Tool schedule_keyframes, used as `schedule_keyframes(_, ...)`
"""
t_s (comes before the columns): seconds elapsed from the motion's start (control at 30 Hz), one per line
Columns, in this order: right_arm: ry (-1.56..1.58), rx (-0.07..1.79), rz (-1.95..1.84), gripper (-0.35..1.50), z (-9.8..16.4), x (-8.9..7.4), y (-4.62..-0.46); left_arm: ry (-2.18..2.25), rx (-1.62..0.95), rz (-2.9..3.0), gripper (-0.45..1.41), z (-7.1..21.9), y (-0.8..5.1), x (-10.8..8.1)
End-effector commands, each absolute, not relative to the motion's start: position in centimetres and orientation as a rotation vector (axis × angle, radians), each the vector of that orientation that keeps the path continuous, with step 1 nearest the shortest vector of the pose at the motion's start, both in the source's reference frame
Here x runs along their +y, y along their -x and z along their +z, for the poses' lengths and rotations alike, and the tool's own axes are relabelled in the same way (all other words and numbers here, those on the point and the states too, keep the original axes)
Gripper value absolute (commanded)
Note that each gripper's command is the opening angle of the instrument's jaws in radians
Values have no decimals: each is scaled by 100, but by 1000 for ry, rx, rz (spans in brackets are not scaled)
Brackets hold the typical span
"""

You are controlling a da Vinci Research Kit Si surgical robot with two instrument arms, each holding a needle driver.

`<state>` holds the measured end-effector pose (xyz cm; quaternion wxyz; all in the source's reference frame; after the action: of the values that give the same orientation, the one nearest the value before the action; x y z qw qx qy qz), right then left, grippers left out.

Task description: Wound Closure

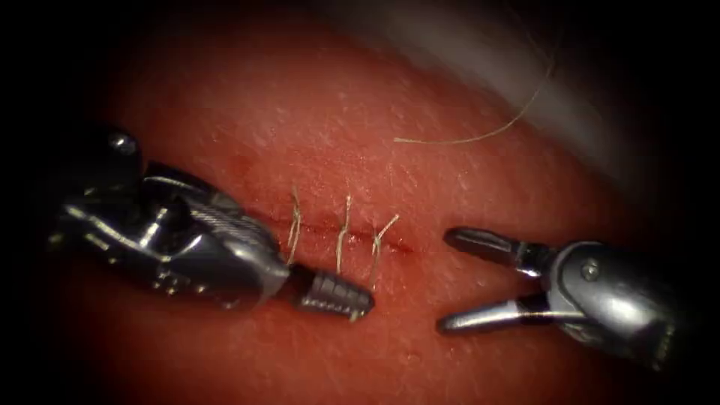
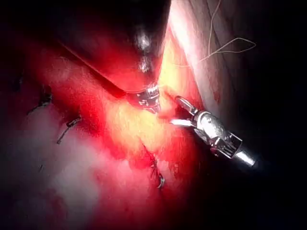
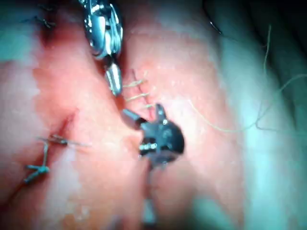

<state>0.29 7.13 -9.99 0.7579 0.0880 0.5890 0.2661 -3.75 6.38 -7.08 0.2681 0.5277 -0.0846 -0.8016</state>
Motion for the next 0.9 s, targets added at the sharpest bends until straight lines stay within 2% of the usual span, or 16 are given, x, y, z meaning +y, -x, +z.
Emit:
schedule_keyframes(0.03, -164, 1285, 553, 133, -996, 715, -43, -1430, -216, -2175, -35, -700, 379, 636)
schedule_keyframes(0.17, -98, 1275, 508, 133, -1000, 716, -63, -1475, -205, -2194, -35, -693, 373, 648)
schedule_keyframes(0.43, -14, 1256, 483, 145, -999, 718, -106, -1513, -225, -2198, -35, -694, 364, 658)
schedule_keyframes(0.9, 15, 1248, 485, 145, -987, 722, -133, -1536, -244, -2207, -35, -704, 366, 660)
